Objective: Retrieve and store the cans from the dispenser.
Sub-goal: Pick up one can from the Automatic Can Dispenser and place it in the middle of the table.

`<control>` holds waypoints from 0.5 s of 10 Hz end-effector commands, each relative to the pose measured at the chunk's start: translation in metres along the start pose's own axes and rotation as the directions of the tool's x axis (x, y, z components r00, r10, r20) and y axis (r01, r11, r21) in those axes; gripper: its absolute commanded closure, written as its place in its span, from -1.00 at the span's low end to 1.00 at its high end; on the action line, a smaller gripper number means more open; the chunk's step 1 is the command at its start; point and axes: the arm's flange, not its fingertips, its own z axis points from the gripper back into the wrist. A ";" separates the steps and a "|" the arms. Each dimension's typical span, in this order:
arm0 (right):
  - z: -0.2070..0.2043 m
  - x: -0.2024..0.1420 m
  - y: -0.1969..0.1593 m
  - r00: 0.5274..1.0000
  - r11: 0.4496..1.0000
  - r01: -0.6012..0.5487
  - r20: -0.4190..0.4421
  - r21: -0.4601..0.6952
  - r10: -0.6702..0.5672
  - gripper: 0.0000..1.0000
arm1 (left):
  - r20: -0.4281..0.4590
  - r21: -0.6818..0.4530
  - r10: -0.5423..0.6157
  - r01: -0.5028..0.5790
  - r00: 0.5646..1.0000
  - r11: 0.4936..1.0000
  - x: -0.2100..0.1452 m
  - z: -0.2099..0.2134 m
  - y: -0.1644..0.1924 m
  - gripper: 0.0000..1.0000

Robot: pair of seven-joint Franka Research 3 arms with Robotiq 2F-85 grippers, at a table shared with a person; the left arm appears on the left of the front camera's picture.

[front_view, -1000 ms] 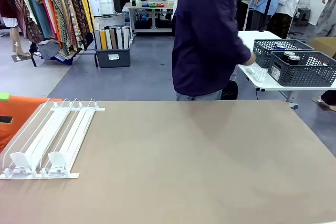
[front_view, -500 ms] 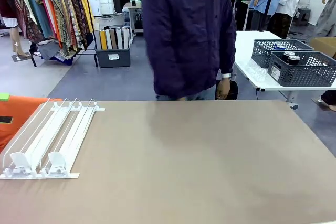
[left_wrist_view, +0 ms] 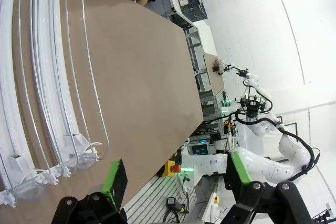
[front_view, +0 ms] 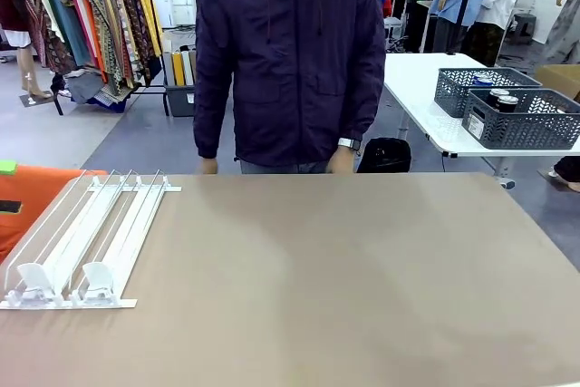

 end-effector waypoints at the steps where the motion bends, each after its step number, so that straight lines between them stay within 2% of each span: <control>1: -0.003 0.003 0.004 1.000 1.000 -0.001 0.008 0.008 0.001 -1.00 | 0.007 -0.016 -0.018 0.018 1.000 1.000 -0.004 -0.001 0.000 -1.00; 5: -0.003 0.003 0.004 1.000 1.000 -0.001 0.008 0.008 0.001 -1.00 | 0.007 -0.016 -0.018 0.018 1.000 1.000 -0.004 -0.001 0.000 -1.00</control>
